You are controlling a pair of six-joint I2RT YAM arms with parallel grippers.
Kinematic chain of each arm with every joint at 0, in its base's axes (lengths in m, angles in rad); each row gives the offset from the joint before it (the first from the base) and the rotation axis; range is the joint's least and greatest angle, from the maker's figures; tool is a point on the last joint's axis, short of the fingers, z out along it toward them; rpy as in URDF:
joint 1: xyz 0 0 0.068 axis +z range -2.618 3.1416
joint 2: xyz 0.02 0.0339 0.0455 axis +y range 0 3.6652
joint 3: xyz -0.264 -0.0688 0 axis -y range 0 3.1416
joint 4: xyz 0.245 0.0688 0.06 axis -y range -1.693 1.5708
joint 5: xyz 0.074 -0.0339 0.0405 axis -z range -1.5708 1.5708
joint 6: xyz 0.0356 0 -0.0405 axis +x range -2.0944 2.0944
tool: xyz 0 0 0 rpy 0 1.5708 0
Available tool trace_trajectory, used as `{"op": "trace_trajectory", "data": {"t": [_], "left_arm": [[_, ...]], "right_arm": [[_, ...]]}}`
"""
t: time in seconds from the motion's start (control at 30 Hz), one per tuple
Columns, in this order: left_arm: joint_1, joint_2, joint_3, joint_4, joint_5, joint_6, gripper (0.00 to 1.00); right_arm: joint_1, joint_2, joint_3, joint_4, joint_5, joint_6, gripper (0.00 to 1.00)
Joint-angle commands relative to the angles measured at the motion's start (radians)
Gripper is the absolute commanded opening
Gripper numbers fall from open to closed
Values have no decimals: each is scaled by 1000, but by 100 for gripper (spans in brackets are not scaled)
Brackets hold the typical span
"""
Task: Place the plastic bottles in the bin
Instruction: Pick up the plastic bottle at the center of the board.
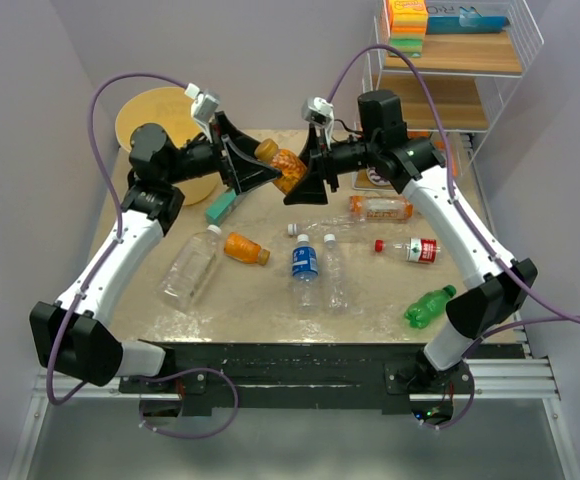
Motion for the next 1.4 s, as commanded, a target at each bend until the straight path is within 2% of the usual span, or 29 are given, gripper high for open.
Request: {"op": "trace_trajectory", "data": {"t": [0.0, 0.3, 0.5, 0.6, 0.63, 0.7, 0.73, 0.77, 0.8, 0.83, 0.9, 0.93, 0.97, 1.17, 1.2, 1.3, 1.37], "left_arm": [[-20, 8, 31, 53, -16, -17, 100], [-52, 21, 31, 61, -11, -45, 99], [-60, 22, 20, 57, -8, -48, 84], [-63, 22, 9, 64, 1, -53, 72], [-63, 25, 6, 76, 7, -56, 64], [-63, 27, 3, 82, 18, -71, 55], [-63, 27, 2, 87, 21, -76, 46], [-63, 27, 2, 87, 21, -77, 40], [-63, 27, 0, 88, 26, -77, 34], [-63, 25, 0, 88, 27, -80, 24], [-63, 25, -2, 90, 35, -82, 13], [-63, 22, -3, 85, 40, -82, 3], [-63, 22, -5, 81, 41, -79, 0], [-63, 8, -6, 33, 30, -37, 0], [-63, 7, -5, 28, 26, -33, 0], [-61, -2, 5, -4, 14, -4, 0], [-61, -8, 15, -41, 4, 27, 0]], "right_arm": [[14, 3, 46, 15, -43, -10, 46], [29, 6, 26, 13, -43, -21, 47], [31, 1, 9, 12, -30, -33, 47], [29, -2, 4, 13, -21, -36, 48], [31, -2, 4, 13, -17, -35, 49], [29, 0, 4, 10, -10, -35, 51], [29, -3, 3, 7, -4, -35, 52], [31, -3, 3, 6, 2, -36, 54], [29, -6, 3, 6, 6, -38, 58], [31, -6, 4, -1, 19, -41, 62], [31, -8, 9, -14, 27, -56, 71], [29, -8, 9, -31, 33, -70, 73], [31, -8, 12, -43, 48, -78, 75], [31, -5, 39, -134, 99, -145, 82], [29, -5, 41, -142, 111, -150, 90], [29, -17, 36, -171, 137, -174, 99], [29, -32, 27, -185, 154, -187, 99]]}}
